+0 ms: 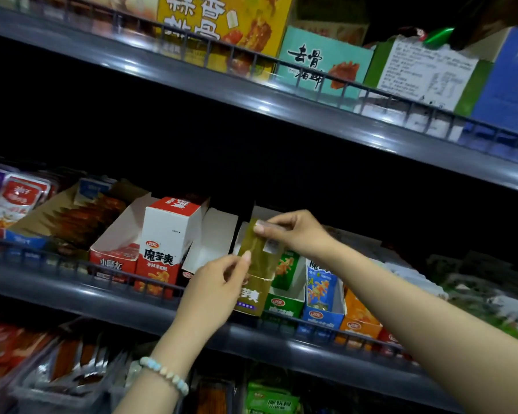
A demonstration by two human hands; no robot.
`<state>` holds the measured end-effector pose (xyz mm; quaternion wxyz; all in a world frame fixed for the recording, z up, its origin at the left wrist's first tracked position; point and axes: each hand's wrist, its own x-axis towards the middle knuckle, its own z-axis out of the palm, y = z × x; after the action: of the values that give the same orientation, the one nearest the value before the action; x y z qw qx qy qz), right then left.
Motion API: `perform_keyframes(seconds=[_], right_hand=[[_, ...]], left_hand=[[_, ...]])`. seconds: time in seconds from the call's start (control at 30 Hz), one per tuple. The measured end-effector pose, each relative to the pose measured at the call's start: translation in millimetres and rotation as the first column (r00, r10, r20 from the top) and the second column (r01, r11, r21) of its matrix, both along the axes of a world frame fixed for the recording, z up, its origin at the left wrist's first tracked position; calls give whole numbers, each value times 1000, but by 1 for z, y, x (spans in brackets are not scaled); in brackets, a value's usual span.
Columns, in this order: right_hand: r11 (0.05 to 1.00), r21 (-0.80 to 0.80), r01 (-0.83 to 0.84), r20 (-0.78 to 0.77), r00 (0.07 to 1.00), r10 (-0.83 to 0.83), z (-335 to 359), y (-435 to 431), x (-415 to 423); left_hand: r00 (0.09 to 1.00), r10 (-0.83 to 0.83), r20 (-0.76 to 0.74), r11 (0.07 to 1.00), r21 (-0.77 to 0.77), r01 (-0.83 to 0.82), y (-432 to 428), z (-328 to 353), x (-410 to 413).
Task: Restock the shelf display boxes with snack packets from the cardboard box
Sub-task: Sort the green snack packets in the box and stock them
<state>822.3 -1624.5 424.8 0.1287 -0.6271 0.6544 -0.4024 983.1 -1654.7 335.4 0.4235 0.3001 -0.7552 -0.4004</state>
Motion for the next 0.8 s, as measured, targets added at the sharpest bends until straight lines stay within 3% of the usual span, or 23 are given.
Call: perform_keyframes(seconds=[0.1, 0.17, 0.3, 0.47, 0.57, 0.63, 0.7, 0.77, 0.8], right_hand=[[1000, -17, 20, 116, 993, -18, -10, 3, 8], [1000, -11, 14, 110, 994, -12, -10, 4, 10], [1000, 7, 16, 69, 997, -16, -8, 3, 8], [992, -112, 60, 207, 978, -36, 4, 3, 8], [990, -128, 52, 207, 978, -25, 11, 9, 13], [990, -141, -23, 99, 994, 37, 14, 19, 22], [988, -97, -119, -8, 993, 119, 11, 30, 33], [983, -23, -180, -61, 982, 178, 2, 40, 39], [981, 12, -194, -64, 979, 195, -4, 45, 41]], left_hand=[[1000, -31, 0, 991, 129, 31, 2, -13, -4], [997, -74, -38, 973, 218, 80, 5, -15, -7], [992, -119, -39, 963, 240, 125, 5, -13, -7], [993, -119, 16, 962, 251, 111, 3, -13, -7], [985, -167, -50, 933, 314, 174, 6, -8, -7], [954, -220, -203, 844, 451, 290, 8, -3, -7], [850, -218, -479, 671, 559, 487, 11, 5, -5], [726, -153, -671, 518, 571, 637, 12, 13, 1], [694, -127, -709, 485, 566, 667, 12, 14, 4]])
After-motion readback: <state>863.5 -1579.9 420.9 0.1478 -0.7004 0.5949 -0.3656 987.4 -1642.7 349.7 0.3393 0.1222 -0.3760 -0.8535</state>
